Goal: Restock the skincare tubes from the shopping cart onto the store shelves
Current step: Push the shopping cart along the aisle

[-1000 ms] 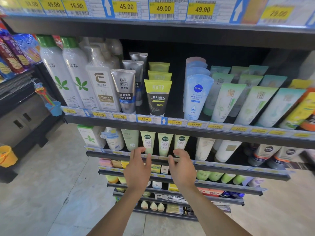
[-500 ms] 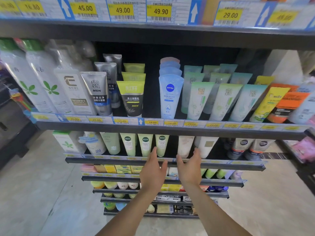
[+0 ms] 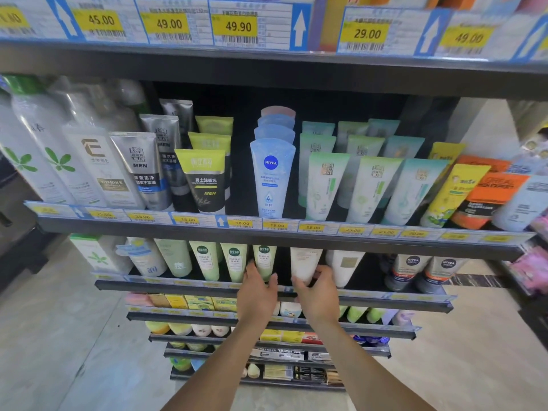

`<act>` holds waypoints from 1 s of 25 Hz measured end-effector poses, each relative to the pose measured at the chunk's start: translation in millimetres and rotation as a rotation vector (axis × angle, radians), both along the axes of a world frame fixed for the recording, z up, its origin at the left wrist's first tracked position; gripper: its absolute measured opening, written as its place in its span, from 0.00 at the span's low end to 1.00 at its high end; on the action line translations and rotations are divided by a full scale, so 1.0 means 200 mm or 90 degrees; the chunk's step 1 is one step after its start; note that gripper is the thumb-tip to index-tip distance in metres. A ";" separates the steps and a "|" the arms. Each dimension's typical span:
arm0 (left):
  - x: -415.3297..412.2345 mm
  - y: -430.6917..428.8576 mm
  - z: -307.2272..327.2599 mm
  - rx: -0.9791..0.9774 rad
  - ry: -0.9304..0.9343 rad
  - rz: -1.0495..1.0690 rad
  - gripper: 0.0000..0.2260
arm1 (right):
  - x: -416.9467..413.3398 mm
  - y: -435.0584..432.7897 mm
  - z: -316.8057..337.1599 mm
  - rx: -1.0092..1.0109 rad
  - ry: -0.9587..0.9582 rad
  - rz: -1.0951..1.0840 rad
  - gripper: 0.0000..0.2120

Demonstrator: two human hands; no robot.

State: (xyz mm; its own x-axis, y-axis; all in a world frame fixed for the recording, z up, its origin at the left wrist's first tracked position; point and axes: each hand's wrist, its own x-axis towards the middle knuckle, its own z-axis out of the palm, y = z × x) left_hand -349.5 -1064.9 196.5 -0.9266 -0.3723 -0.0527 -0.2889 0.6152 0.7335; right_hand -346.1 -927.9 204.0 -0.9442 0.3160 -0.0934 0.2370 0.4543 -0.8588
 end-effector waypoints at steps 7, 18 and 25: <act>-0.03 0.04 -0.02 0.005 0.025 0.037 0.12 | 0.01 0.04 0.06 -0.002 -0.007 0.069 0.17; 0.02 0.01 -0.01 -0.057 -0.022 0.017 0.15 | 0.00 0.05 0.03 0.053 -0.018 0.102 0.11; 0.04 -0.03 -0.02 -0.094 -0.057 -0.032 0.27 | 0.01 0.04 0.02 0.085 -0.027 0.089 0.12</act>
State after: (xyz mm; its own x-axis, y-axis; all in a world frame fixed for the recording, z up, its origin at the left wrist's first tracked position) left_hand -341.4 -1071.6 191.9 -0.9383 -0.3355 -0.0839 -0.3152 0.7296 0.6069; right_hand -343.8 -920.1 207.4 -0.9760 0.1936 -0.0998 0.1976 0.5943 -0.7796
